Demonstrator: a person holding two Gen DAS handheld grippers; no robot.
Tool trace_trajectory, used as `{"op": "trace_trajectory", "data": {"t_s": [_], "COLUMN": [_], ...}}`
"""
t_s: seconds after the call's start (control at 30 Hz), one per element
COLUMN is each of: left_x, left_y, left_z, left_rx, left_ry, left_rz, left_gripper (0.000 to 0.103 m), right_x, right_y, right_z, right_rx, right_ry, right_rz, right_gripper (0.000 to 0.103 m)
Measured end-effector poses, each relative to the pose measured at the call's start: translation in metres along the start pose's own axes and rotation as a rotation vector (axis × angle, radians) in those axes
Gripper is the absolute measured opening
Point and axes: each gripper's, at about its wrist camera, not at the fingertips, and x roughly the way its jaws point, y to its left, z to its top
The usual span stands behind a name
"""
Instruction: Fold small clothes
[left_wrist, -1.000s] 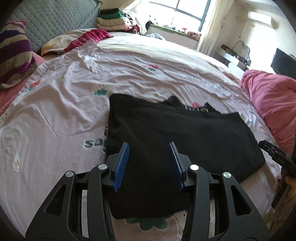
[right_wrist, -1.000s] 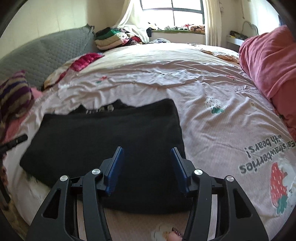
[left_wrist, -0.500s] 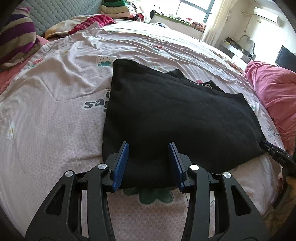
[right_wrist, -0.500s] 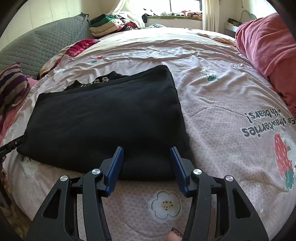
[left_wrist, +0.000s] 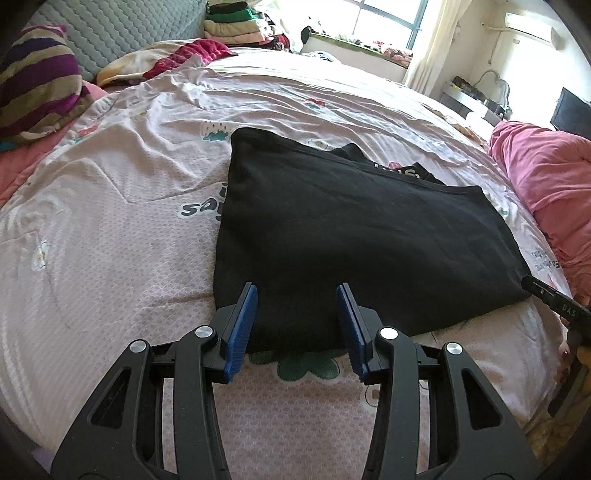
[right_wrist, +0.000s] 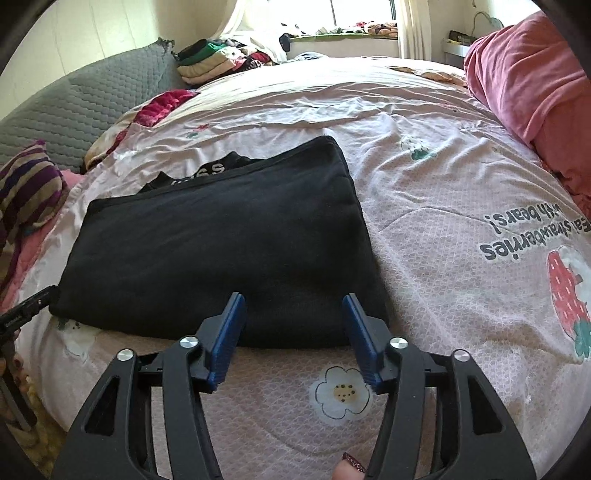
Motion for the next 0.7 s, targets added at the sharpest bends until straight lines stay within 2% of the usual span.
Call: {"op": "trace_trajectory", "data": {"t_s": [0.27,0.33,0.37,0.6,0.67,0.7], "left_x": [-0.009,-0.010,-0.011,-0.018,-0.020,-0.021], "left_y": [-0.001,-0.001,-0.001,0.000,0.003,0.006], "left_z": [-0.006,-0.007,-0.008,-0.013,-0.013,-0.012], "left_rx": [-0.003,-0.005,-0.006,-0.015,-0.030,-0.039], "left_ry": [-0.005,-0.003,-0.003,-0.002,-0.005,-0.010], "left_rz": [0.000,0.000,-0.001,0.006,0.012,0.012], "left_gripper": [0.042,0.042,0.042,0.045,0.057,0.067], "right_x": [-0.004,-0.006,-0.007,-0.018,-0.019,-0.020], "right_y": [0.006,0.007,0.008,0.021,0.026,0.030], "right_z": [-0.004,-0.005,-0.006,-0.007,-0.007,-0.008], "right_rx": [-0.017,-0.013,-0.012,-0.038,-0.050,-0.057], "right_ry": [-0.008,-0.016,-0.020,-0.064,-0.070,-0.084], "right_rz": [-0.012,-0.005,-0.002,0.023,0.035,0.034], "right_gripper": [0.058,0.068,0.069,0.069,0.084,0.094]}}
